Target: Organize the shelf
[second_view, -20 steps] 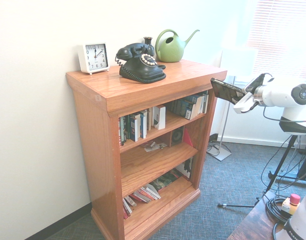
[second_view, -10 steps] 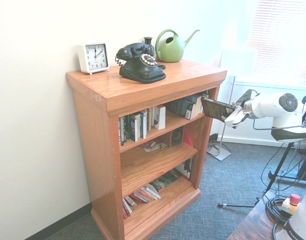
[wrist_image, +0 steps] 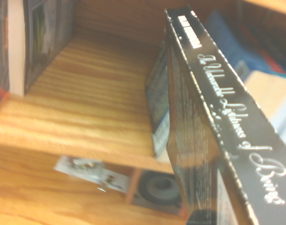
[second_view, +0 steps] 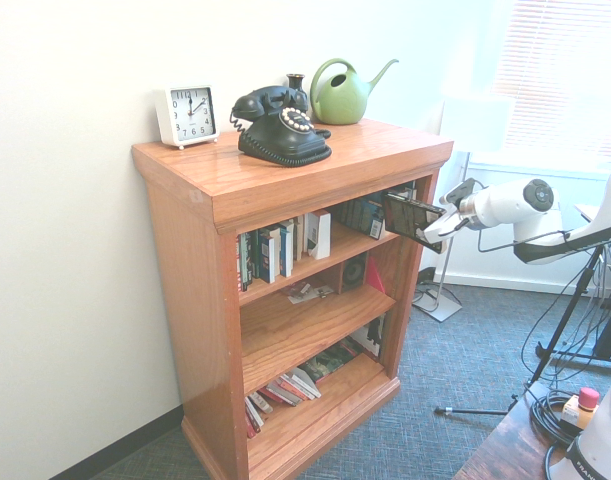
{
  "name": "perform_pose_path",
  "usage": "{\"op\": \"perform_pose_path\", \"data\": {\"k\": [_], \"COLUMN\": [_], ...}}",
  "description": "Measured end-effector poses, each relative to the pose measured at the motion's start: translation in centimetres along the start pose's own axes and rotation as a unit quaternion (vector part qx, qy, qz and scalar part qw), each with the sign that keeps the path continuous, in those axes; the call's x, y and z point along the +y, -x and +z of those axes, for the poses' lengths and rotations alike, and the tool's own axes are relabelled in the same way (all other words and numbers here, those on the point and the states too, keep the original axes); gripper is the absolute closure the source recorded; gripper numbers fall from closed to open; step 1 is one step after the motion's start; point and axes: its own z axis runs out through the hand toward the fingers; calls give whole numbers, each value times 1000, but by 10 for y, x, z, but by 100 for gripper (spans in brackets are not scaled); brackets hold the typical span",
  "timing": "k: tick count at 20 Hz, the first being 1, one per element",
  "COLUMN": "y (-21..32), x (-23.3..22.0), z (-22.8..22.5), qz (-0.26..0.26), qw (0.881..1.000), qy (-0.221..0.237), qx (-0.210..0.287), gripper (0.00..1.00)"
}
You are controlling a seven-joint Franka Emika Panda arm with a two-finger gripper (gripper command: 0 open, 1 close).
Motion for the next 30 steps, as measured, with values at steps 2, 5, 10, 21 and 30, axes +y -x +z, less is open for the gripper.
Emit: {"op": "perform_pose_path", "data": {"k": [2, 5, 10, 21, 30], "y": [0, -2, -1, -9, -33], "x": [-1, -1, 12, 24, 6], "z": [11, 19, 39, 99, 145], "qz": [9, 29, 72, 120, 152], "qw": [1000, 999, 996, 989, 985], "qy": [-16, -33, -44, -68, -68], "qx": [-12, -18, -31, -43, -45], "gripper": [100, 100, 100, 100, 100]}}
